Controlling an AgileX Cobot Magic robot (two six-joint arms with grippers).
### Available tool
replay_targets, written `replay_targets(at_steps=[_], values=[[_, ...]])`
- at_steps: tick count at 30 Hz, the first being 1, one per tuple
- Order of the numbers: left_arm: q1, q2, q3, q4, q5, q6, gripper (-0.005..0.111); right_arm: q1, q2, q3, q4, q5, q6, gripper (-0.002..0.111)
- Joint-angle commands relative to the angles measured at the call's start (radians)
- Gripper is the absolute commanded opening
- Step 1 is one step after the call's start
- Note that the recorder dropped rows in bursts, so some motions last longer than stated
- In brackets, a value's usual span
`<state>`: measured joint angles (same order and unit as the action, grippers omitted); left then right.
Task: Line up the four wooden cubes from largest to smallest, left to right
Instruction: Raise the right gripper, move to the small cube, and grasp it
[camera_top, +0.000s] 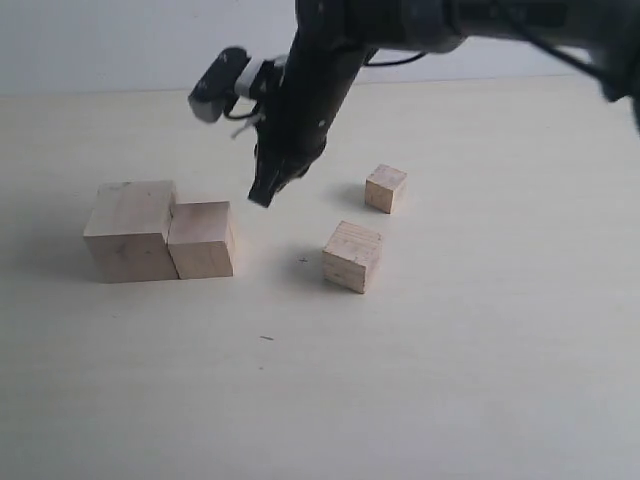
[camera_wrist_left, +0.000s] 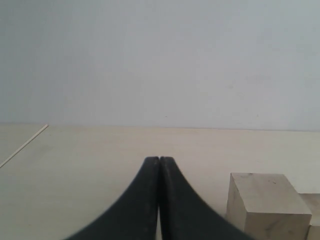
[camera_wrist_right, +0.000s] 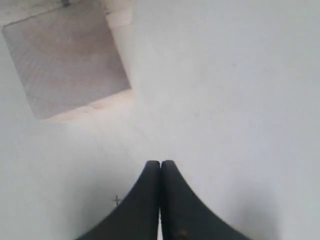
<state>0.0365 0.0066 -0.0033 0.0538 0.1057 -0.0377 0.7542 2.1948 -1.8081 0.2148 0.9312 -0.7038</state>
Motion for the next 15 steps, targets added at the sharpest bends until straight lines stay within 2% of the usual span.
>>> replay_targets(at_steps=[1,5,10,13,15], values=[[0.002,-0.007,0.003,-0.010,-0.003,0.001,0.003,-0.060,-0.133,0.017,0.030,0.078,0.068,0.000],[0.002,-0.007,0.003,-0.010,-0.003,0.001,0.003,-0.092,-0.212,0.112,0.070,0.076,0.088,0.000],[0.002,-0.007,0.003,-0.010,-0.003,0.001,0.003,-0.092,-0.267,0.310,0.065,-0.041,0.137,0.002],[0.002,-0.007,0.003,-0.010,-0.003,0.001,0.003,-0.092,-0.264,0.381,0.024,-0.088,0.222,0.015],[0.002,-0.007,0.003,-0.010,-0.003,0.001,0.003,-0.092,-0.258,0.415,0.018,-0.106,0.257,0.031]])
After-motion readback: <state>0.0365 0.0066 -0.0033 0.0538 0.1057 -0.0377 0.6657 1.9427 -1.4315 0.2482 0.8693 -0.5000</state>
